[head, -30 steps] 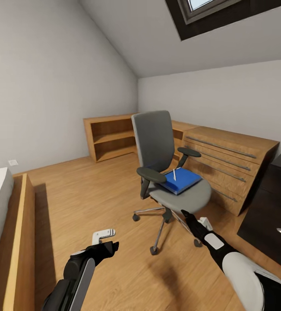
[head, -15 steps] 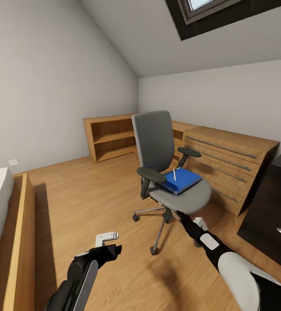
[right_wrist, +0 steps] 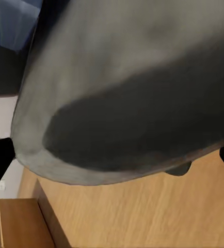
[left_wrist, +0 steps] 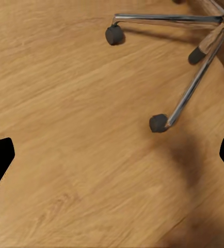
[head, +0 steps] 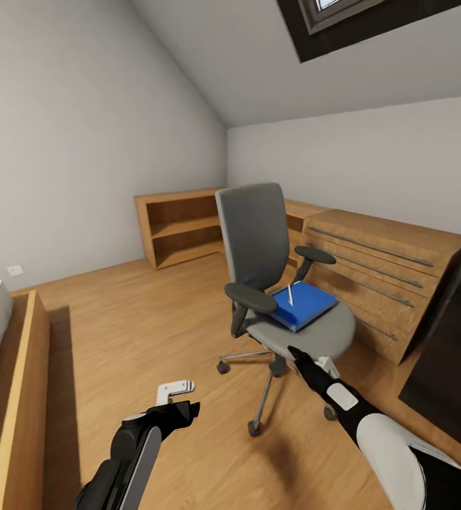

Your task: In the bedroom, organize the workspace by keeping the computer under the desk, ensuring the monitor is on the desk, placing the keyboard on the desk next to the monitor, placing the mouse on the desk next to the keyboard, moving the folder from the swivel chair onto the desk next to the mouse, stacking the notebook on top of the folder with the pen on top of the notebook, and positioning the swivel chair next to the desk.

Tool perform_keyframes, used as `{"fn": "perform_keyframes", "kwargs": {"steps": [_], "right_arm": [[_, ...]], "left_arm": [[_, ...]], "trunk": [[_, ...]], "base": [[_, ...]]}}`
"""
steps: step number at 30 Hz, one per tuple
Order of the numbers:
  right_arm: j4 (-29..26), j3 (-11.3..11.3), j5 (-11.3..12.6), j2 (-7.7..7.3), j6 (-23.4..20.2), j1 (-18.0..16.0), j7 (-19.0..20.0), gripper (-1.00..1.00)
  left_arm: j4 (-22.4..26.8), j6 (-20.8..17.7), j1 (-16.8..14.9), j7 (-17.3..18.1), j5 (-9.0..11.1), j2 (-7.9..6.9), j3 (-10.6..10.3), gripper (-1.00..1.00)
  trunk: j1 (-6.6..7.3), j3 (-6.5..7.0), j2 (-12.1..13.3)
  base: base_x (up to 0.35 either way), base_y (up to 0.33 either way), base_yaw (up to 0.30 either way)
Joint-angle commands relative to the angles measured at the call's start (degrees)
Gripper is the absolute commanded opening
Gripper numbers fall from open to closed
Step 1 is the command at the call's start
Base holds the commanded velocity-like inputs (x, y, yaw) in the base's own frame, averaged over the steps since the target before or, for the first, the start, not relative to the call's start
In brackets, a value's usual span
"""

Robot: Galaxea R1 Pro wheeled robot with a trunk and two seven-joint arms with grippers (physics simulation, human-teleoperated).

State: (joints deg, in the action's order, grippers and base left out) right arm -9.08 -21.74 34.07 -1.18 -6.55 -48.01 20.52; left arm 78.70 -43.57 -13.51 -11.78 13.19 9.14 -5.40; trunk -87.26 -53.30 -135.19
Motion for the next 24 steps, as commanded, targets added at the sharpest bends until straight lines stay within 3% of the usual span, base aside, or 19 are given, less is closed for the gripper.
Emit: {"fn": "perform_keyframes", "kwargs": {"steps": [1, 24], "right_arm": [[-0.14, -0.4, 0.91, -0.03, -0.45, -0.07, 0.28, 1.0], [-0.14, -0.4, 0.91, -0.05, -0.31, -0.07, 0.39, 1.0]], "left_arm": [[0.05, -0.18, -0.03, -0.52, 0.6, -0.02, -0.04, 1.0], [0.05, -0.19, -0.03, -0.52, 0.69, -0.09, 0.04, 1.0]], "trunk": [[-0.02, -0.05, -0.02], [-0.02, -0.05, -0.02]], "base": [[0.319, 0.0, 0.0], [0.321, 0.008, 0.0]]}}
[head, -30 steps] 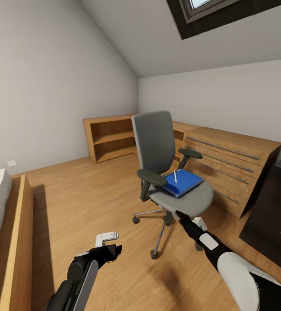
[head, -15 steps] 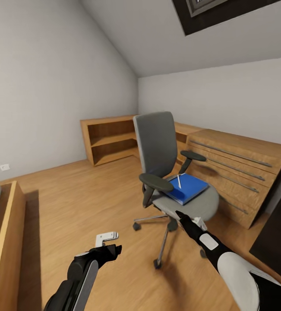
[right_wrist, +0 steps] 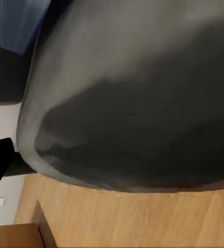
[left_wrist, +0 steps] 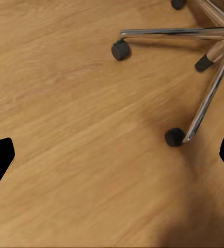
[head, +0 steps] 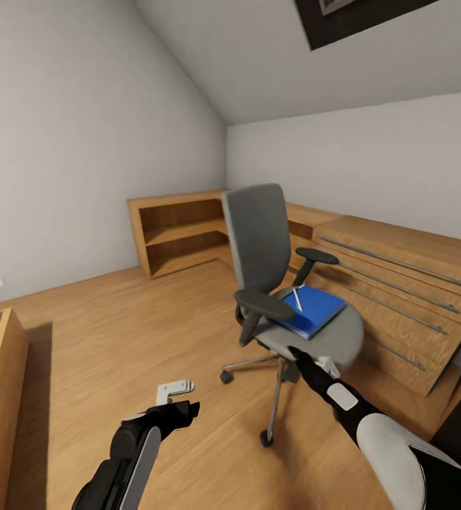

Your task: In the bedroom, organize the workspace by keeping the computer under the desk, ensuring the monitor is on the desk, placing the keyboard on the desk next to the monitor, placing the mouse on the desk next to the keyboard, moving the folder from the swivel chair onto the desk next to the mouse, stacking the notebook on top of the folder with the pen on top of the notebook, and positioning the swivel chair next to the desk.

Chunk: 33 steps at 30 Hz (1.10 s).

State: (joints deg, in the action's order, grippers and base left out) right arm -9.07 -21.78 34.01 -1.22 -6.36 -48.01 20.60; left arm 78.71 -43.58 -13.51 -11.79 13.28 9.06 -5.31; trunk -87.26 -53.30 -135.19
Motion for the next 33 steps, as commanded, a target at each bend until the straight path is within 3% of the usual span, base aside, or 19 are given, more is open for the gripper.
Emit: {"fn": "perform_keyframes", "kwargs": {"steps": [1, 17, 27, 33], "right_arm": [[-0.15, -0.37, 0.97, -0.01, -0.5, -0.07, 0.31, 1.0], [-0.14, -0.37, 0.97, -0.01, -0.5, -0.07, 0.32, 1.0], [-0.12, -0.37, 0.97, -0.01, -0.5, -0.07, 0.32, 1.0], [-0.08, -0.37, 0.97, 0.0, -0.5, -0.07, 0.32, 1.0]], "left_arm": [[0.06, -0.18, -0.03, -0.52, 0.6, 0.0, -0.05, 1.0], [0.04, -0.19, -0.03, -0.52, 0.6, 0.0, -0.05, 1.0], [0.04, -0.19, -0.03, -0.52, 0.6, 0.0, -0.05, 1.0], [0.04, -0.19, -0.03, -0.52, 0.6, 0.0, -0.05, 1.0]], "trunk": [[-0.02, -0.04, -0.02], [-0.02, -0.04, -0.02], [-0.02, -0.04, -0.02], [-0.02, -0.04, -0.02]], "base": [[0.322, 0.129, 0.0], [0.274, 0.101, 0.0], [-0.001, 0.001, 0.0], [-0.306, 0.0, 0.0]]}}
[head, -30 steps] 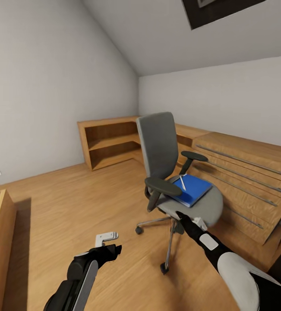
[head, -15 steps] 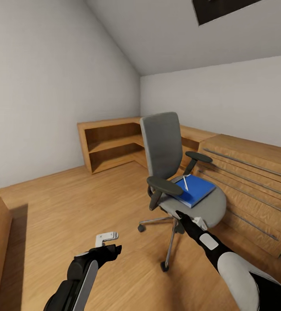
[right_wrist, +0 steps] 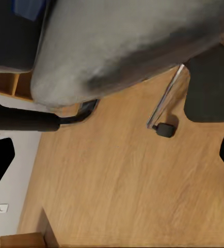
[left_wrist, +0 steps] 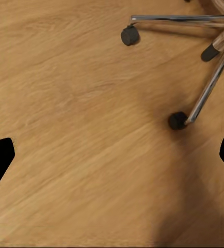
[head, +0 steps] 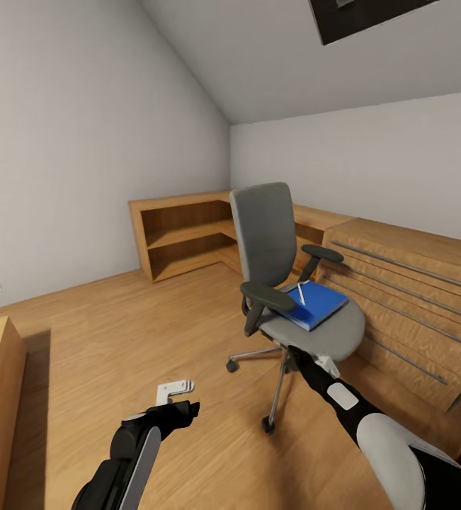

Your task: In the bedroom, organize the workspace by keeping the computer under the desk, ensuring the monitor is on the desk, placing the keyboard on the desk next to the monitor, placing the mouse on the desk next to the keyboard, moving the folder from the swivel chair onto the desk next to the mouse, stacking the notebook on top of the folder with the pen on top of the notebook, and positioning the swivel chair next to the desk.

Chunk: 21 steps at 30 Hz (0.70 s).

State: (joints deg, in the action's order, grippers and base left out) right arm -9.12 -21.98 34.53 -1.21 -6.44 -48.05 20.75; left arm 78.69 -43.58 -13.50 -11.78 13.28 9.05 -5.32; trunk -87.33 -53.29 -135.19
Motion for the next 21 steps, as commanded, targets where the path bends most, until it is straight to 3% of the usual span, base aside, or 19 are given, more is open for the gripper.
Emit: {"fn": "perform_keyframes", "kwargs": {"steps": [1, 8, 21], "right_arm": [[-0.02, -0.17, 0.45, 0.02, -0.42, -0.02, 0.17, 1.0], [0.03, -0.17, 0.45, 0.06, -0.42, -0.02, 0.17, 1.0], [0.33, -0.17, 0.37, 0.06, -0.37, -0.02, 0.18, 1.0]], "left_arm": [[0.06, -0.19, -0.03, -0.52, 0.6, 0.0, -0.04, 1.0], [0.06, -0.19, -0.03, -0.52, 0.51, -0.07, -0.04, 1.0], [0.06, -0.19, -0.03, -0.52, 0.49, -0.09, -0.04, 1.0]], "trunk": [[0.05, -0.05, -0.03], [0.05, -0.05, -0.03], [0.05, -0.05, -0.03]], "base": [[-0.33, 0.0, 0.0], [-0.333, -0.042, 0.0], [-0.315, -0.134, 0.0]]}}
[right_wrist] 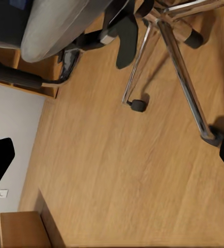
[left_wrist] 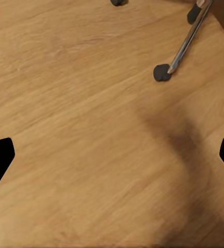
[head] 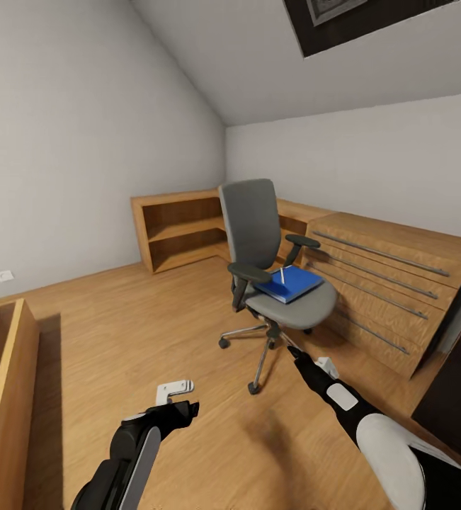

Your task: In the bedroom, organize the workspace by keeping the computer under the desk, ensuring the monitor is on the desk, placing the keyboard on the desk next to the monitor, placing the mouse on the desk next to the keyboard, moving the folder from the swivel chair onto the desk next to the mouse, stacking the notebook on top of the folder with the pen on top of the notebook, and positioning the swivel chair next to the desk.

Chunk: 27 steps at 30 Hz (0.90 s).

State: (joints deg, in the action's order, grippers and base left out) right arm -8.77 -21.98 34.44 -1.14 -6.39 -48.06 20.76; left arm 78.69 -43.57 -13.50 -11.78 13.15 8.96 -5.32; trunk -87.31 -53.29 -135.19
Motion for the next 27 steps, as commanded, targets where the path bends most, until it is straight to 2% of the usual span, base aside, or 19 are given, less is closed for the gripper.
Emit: {"fn": "perform_keyframes", "kwargs": {"steps": [1, 6, 11, 13, 14, 16, 17, 19, 20, 22, 23, 26, 27], "right_arm": [[-0.02, -0.16, 0.46, -0.01, -0.41, -0.02, 0.17, 1.0], [-0.02, -0.16, 0.42, -0.02, -0.34, -0.02, 0.14, 1.0], [0.45, -0.16, 0.32, -0.01, 0.59, 0.01, -0.15, 1.0], [2.21, -0.12, -0.38, -0.13, 2.1, 0.04, -0.62, 1.0], [5.48, -0.09, -3.24, -0.44, 6.32, 0.14, -0.99, 1.0], [6.72, -0.09, -4.94, -0.54, 8.86, 0.56, -1.08, 1.0], [7.65, -0.08, -6.94, -0.55, 11.87, 1.52, -1.14, 1.0], [8.24, -0.08, -9.22, -0.52, 15.29, 3.08, -1.2, 1.0], [8.62, -0.08, -11.73, -0.48, 18.94, 4.93, -1.27, 1.0], [8.88, -0.08, -14.34, -0.4, 22.62, 6.82, -1.33, 1.0], [9.06, -0.08, -16.9, -0.35, 26.16, 8.53, -1.36, 1.0], [9.25, -0.08, -20.13, -0.31, 31.06, 10.67, -1.43, 1.0], [9.33, -0.08, -21.57, -0.31, 33.85, 12.01, -1.46, 1.0]], "left_arm": [[0.06, -0.2, -0.03, -0.52, 0.62, 0.0, -0.04, 1.0], [0.09, -0.2, -0.03, -0.52, 0.64, -0.03, -0.02, 1.0], [0.08, -0.2, -0.03, -0.52, 0.58, -0.12, 0.19, 1.0], [0.07, -0.2, -0.03, -0.52, 0.55, -0.15, 0.21, 1.0], [-0.3, -0.2, -0.03, -0.58, 0.59, -0.13, 0.11, 1.0], [-1.04, -0.17, -0.03, -0.59, 0.59, -0.15, 0.09, 1.0], [-2.26, -0.1, -0.03, -0.6, 0.56, -0.16, 0.12, 1.0], [-3.55, 0.11, -0.03, -0.6, 0.53, -0.18, 0.19, 1.0], [-4.81, 0.74, -0.03, -0.61, 0.51, -0.21, 0.23, 1.0], [-6.19, 1.86, -0.03, -0.63, 0.49, -0.23, 0.24, 1.0], [-7.86, 3.45, -0.03, -0.79, 0.35, -0.27, 0.24, 1.0], [-11.01, 6.57, -0.03, -2.14, -0.46, -0.27, 0.2, 1.0], [-13.29, 8.88, -0.03, -3.99, -1.3, -0.26, 0.16, 1.0]], "trunk": [[0.03, -0.06, -0.03], [0.03, -0.06, -0.03], [1.13, 0.84, 1.98], [1.57, 1.2, 2.78], [1.79, 1.38, 3.18], [2.23, 1.74, 3.98], [2.45, 1.92, 4.38], [2.89, 2.28, 5.19], [3.11, 2.46, 5.59], [3.54, 2.82, 6.39], [3.76, 3.0, 6.79], [4.42, 3.54, 7.99], [4.64, 3.71, 8.39]], "base": [[-0.127, -0.073, 0.0], [-0.051, -0.029, 0.0], [-0.008, -0.004, 0.0], [-0.002, -0.001, 0.0], [0.0, 0.0, 0.0], [0.0, 0.0, 0.0], [0.0, 0.0, 0.0], [0.0, 0.0, 0.0], [0.0, 0.0, 0.0], [0.0, 0.0, 0.0], [0.0, 0.0, 0.0], [0.0, 0.0, 0.0], [0.0, 0.0, 0.0]]}}
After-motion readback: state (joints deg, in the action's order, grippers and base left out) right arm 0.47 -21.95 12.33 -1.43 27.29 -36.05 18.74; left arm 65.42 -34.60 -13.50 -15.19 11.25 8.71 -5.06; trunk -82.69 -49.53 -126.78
